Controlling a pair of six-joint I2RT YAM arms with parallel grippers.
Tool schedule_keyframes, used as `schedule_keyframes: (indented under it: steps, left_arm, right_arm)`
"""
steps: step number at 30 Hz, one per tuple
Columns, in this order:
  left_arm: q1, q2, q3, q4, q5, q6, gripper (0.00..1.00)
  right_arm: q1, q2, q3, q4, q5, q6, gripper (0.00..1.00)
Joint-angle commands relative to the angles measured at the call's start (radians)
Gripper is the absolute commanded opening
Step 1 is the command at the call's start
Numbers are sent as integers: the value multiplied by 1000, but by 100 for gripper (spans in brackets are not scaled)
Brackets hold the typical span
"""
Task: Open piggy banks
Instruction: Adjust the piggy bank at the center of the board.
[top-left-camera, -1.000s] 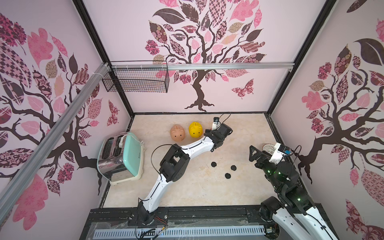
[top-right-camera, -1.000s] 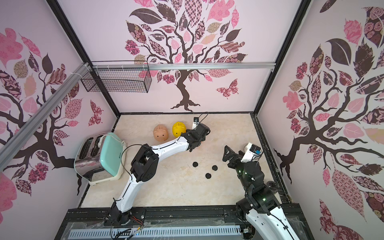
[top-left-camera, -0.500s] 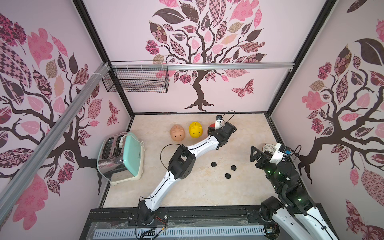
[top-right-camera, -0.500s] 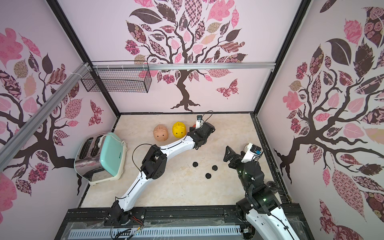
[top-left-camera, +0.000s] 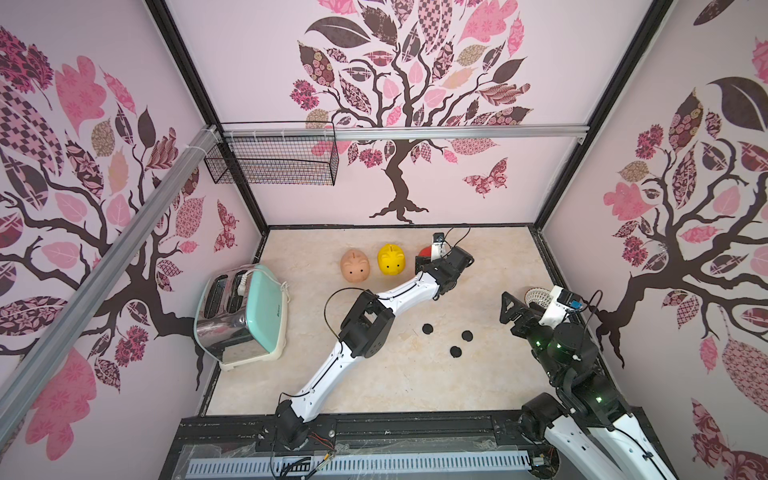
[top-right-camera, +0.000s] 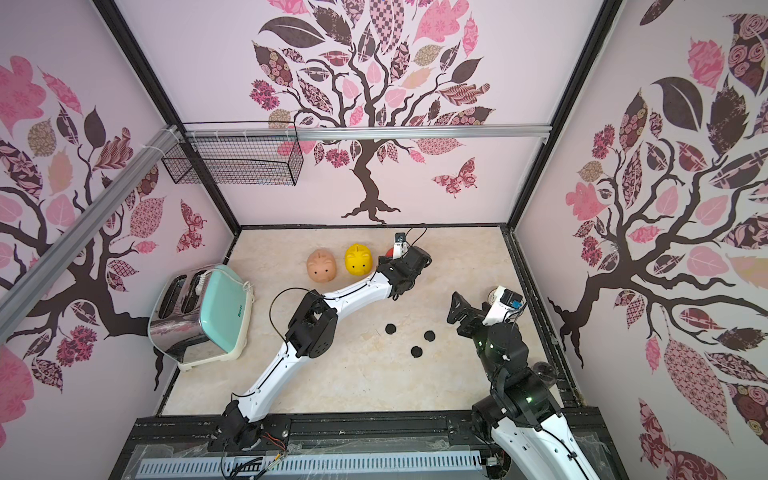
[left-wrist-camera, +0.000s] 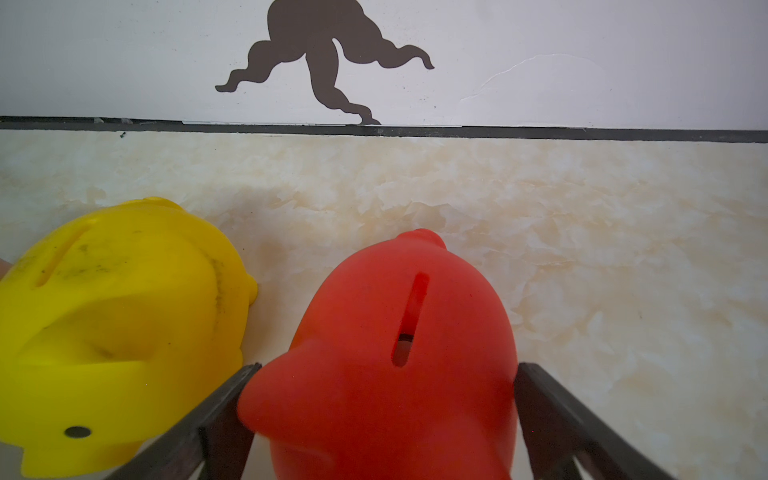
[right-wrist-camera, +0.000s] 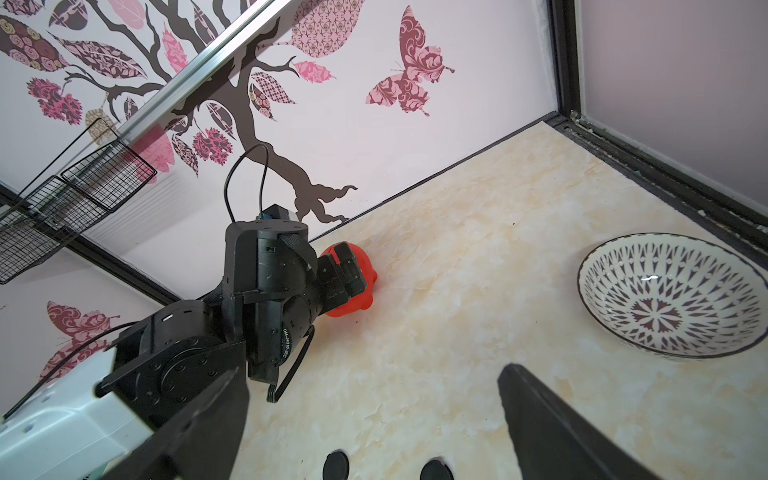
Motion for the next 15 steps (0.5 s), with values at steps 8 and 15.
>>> schedule_keyframes:
  steps: [8,15]
  left_arm:
    - [-31,-189,-97,12,80,44,98]
    - [-62,-522,-398,141,114,83,98]
  right_arm:
    - [3,17,12,-25,31,-34,100]
    - [4,-8,-16,-31,-6,-86,100]
